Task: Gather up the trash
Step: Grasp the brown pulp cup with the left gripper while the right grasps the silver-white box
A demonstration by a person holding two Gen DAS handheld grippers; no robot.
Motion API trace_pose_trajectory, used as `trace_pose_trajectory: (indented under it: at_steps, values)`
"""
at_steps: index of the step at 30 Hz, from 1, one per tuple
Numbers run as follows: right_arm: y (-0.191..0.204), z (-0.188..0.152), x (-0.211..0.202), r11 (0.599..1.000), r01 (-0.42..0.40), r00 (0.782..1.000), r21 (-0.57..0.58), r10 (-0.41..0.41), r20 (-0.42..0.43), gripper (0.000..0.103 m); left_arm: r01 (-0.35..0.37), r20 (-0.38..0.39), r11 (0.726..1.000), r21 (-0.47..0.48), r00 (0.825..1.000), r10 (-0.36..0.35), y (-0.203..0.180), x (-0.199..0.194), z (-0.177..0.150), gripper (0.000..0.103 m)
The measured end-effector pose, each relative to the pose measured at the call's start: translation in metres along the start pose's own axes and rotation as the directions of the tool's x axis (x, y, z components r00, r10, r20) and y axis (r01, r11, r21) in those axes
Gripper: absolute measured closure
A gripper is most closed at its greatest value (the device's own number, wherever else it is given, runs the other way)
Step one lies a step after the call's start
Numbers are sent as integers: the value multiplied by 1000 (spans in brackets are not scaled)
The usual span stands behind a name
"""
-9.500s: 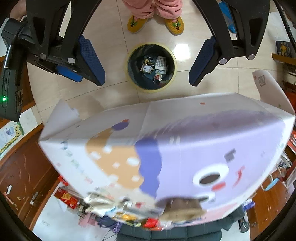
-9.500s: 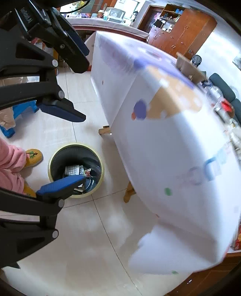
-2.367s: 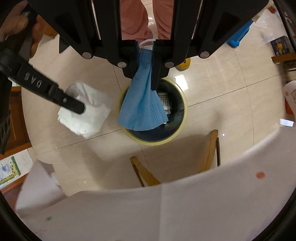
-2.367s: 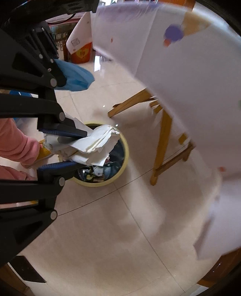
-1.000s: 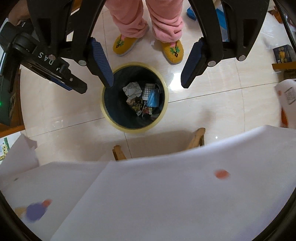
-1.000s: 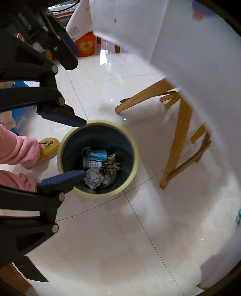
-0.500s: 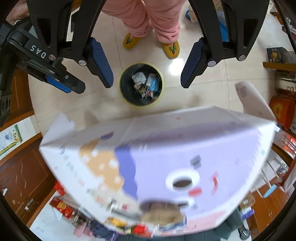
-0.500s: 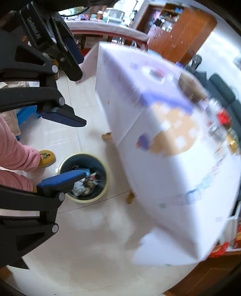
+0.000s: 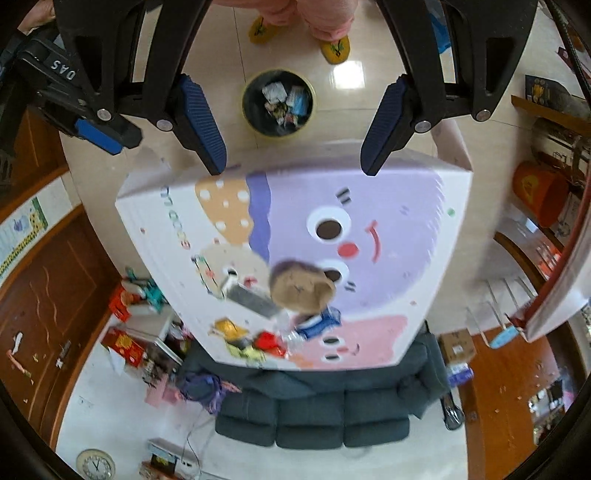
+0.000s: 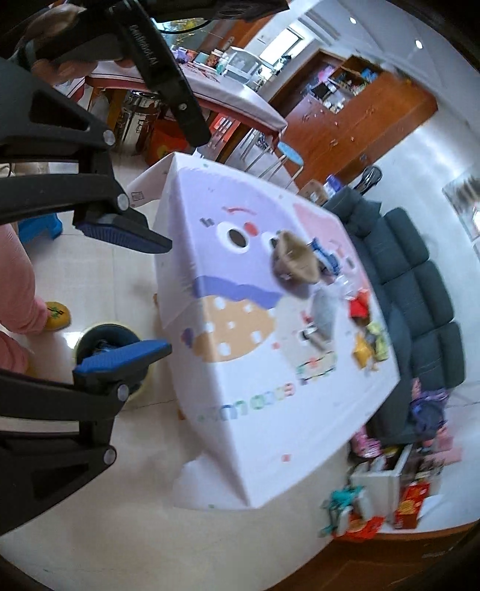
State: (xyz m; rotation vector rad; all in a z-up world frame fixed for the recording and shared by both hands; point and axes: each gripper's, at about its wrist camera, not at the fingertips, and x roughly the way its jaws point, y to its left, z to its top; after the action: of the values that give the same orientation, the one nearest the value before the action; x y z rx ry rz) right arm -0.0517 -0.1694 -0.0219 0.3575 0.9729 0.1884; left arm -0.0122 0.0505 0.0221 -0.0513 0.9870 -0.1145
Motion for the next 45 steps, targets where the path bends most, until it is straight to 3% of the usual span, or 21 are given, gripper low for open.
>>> trace_pose_trajectory:
  at_steps: [11,17,19,24,28,36,42,45]
  values:
    - [13,39,-10,994,-25,998,-110,32,62,54,-39,18,997,-65,999,40,17,-10,35,30]
    - [16,69,11,991,-2,998,-132,11,68,49,-8,-16,997,-82,1000,7,31,28,64,30]
    - [16,81,21,991,19,998,-132,-11,66,45,11,-36,996,-86,999,-14,37,47,78,30]
    - [15,122,62,989,81,996,-120,-76,45,44,37,-101,998,-50,994,-41,48,104,118,30]
    - [11,152,103,983,137,991,-121,-136,19,35,56,-175,998,-29,983,-60,59,160,148,30]
    - [2,204,204,948,239,965,-212,-256,-57,33,85,-321,996,18,944,-75,71,265,187,30]
    - [4,224,264,906,251,943,-341,-308,-125,33,129,-395,990,55,913,-97,66,308,191,31]
    - [7,228,281,878,244,932,-411,-329,-150,32,153,-433,986,66,895,-110,62,323,190,38]
